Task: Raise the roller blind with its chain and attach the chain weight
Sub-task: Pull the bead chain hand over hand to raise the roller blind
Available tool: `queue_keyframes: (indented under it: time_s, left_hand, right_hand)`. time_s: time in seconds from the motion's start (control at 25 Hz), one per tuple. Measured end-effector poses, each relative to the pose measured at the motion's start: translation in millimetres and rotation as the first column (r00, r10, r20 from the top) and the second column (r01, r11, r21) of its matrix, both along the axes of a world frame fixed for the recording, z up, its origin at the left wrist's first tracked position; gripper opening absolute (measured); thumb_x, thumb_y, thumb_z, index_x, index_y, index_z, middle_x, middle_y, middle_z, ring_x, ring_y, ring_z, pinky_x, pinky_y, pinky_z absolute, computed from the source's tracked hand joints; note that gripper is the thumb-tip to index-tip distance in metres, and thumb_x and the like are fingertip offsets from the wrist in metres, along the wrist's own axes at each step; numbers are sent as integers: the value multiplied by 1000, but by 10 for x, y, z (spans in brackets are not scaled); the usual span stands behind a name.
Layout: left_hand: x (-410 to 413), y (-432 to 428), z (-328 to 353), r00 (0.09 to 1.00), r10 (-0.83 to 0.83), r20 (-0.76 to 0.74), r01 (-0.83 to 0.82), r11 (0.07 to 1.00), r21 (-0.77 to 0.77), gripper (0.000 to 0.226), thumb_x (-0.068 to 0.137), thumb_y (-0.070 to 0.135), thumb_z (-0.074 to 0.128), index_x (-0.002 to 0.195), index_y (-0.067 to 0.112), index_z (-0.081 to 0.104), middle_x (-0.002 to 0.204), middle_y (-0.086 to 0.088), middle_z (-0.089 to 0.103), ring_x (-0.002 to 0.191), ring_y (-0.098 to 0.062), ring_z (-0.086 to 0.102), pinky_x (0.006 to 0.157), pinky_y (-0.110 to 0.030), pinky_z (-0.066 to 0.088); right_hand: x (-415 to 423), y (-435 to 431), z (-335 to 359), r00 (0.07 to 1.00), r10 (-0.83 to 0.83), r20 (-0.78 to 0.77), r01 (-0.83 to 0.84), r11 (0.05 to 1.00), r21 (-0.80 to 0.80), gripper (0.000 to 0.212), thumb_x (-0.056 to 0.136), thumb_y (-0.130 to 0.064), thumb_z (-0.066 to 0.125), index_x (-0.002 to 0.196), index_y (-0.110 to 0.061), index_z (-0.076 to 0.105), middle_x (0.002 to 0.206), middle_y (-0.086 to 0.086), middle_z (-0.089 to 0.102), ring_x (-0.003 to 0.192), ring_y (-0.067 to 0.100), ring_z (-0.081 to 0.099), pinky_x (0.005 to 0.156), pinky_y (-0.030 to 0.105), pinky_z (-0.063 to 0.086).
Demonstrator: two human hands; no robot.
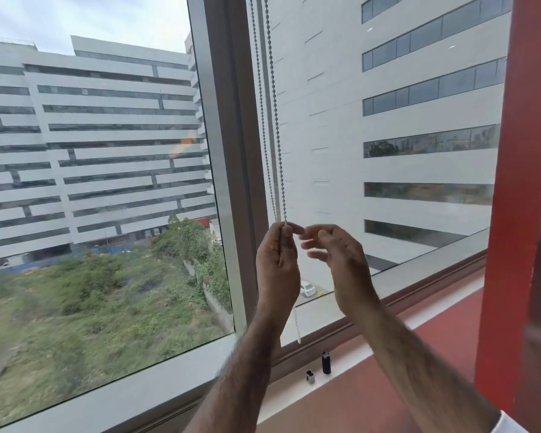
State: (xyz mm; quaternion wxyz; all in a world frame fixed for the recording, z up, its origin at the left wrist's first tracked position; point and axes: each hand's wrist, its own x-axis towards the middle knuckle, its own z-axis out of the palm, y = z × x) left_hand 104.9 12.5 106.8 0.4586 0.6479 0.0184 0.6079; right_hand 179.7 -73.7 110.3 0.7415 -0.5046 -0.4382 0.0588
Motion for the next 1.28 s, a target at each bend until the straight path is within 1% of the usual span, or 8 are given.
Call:
queue_keyframes:
  time_s: [0.28,0.48,0.6,0.8,0.88,0.96,1.12,1.28]
  left_hand:
    - [50,-12,-532,989,49,-138,-47,999,14,31,108,19,45,81,31,55,68,16,48,63,-10,35,57,-36,32]
    - [-16,-11,-727,988,-57,-145,44,995,-88,28,105,22,46,82,7,53,67,1,42,61,-16,32,52,-38,28]
    - [-114,-47,-616,961,-216,-174,184,966,-183,33,107,31,48,81,18,65,60,4,44,51,-12,37,46,-30,38]
    - [-217,143,-172,947,-320,-37,303,923,-237,33,111,19,42,112,11,74,91,-6,76,84,-17,73,77,-30,57]
    - [-212,119,76,932,-362,-28,344,905,-251,30,111,17,42,121,11,70,110,-14,78,104,-25,76,87,-33,59]
    - [-172,24,211,913,-400,-78,371,896,-246,31,112,19,42,128,10,67,111,-16,78,98,-28,77,81,-31,60]
    - [-41,-72,214,923,-381,-50,361,904,-228,29,112,19,43,127,10,67,66,-3,56,46,-10,46,41,-19,34]
    - [15,-75,155,983,-180,39,183,974,-131,27,111,19,46,109,12,72,60,0,25,50,-13,20,45,-28,17]
  right_hand:
    - [-300,188,556,945,309,-105,-305,951,54,31,109,-15,37,111,-1,65,86,17,75,70,30,68,65,36,53]
    - [-344,289,418,914,362,-184,-335,928,162,27,108,-14,41,103,0,63,50,-4,34,38,7,22,42,24,12]
    - [-301,271,376,932,331,-147,-296,930,217,26,108,-12,42,90,-3,57,46,-6,31,36,6,19,41,21,11]
    - [-241,278,-32,976,194,-95,-181,974,134,27,108,-14,46,96,8,54,59,29,37,41,34,25,38,39,24]
    - [-305,260,-294,972,205,-112,-197,977,79,29,108,-15,46,96,10,53,61,24,34,42,24,24,40,31,22]
    - [-320,246,-470,970,218,-112,-213,976,50,34,108,-16,46,88,11,50,58,16,33,40,13,23,41,30,17]
    - [-278,220,-503,971,219,-97,-217,976,32,35,105,-22,49,85,5,56,54,9,32,40,11,23,40,28,16]
    - [-151,177,-498,955,278,-103,-280,960,-9,33,101,-25,56,91,6,58,56,2,43,45,10,34,44,23,27]
